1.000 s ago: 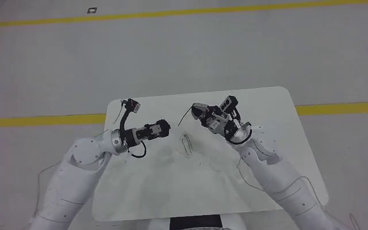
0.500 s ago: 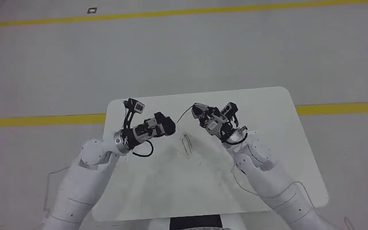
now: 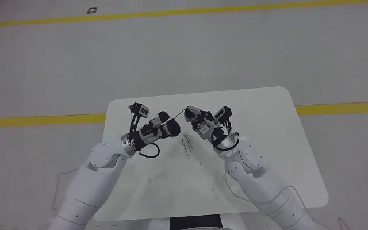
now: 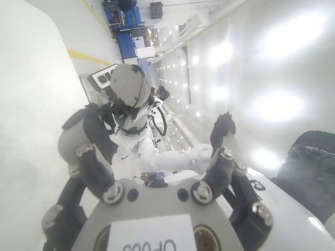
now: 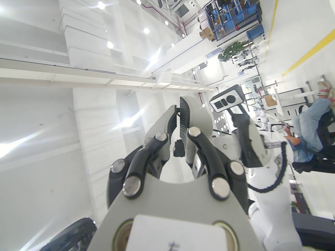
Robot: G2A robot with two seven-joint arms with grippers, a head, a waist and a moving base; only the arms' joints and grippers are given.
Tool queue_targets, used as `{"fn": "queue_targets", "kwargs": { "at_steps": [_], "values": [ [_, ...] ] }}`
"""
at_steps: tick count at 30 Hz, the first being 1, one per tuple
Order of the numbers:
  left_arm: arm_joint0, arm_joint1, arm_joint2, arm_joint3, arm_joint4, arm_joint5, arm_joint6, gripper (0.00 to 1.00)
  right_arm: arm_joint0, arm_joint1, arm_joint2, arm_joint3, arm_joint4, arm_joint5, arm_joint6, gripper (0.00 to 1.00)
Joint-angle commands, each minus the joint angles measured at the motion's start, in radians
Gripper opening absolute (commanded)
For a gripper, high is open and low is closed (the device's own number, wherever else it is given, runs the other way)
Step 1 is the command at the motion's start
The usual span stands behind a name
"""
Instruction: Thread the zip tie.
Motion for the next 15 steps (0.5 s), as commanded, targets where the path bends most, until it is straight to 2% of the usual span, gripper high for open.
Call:
{"fn": "queue_targets", "kwargs": {
  "at_steps": [1, 5, 11, 15],
  "values": [
    [-0.006, -0.003, 0.005, 0.005, -0.010, 0.000, 0.011, 1.00, -0.002, -0.002, -0.003, 0.002, -0.039, -0.001, -0.014, 0.00],
    [-0.008, -0.007, 0.008, 0.005, -0.027, 0.000, 0.014, 1.00, -0.006, -0.001, 0.005, -0.003, -0.085, -0.009, 0.013, 0.00],
    [-0.008, -0.007, 0.008, 0.005, -0.027, 0.000, 0.014, 1.00, -0.006, -0.001, 0.005, -0.003, -0.085, -0.009, 0.013, 0.00],
    [-0.002, -0.008, 0.007, -0.006, -0.024, 0.014, 0.036, 1.00, -0.019, -0.002, 0.014, -0.015, -0.086, -0.006, 0.010, 0.00]
  ]
}}
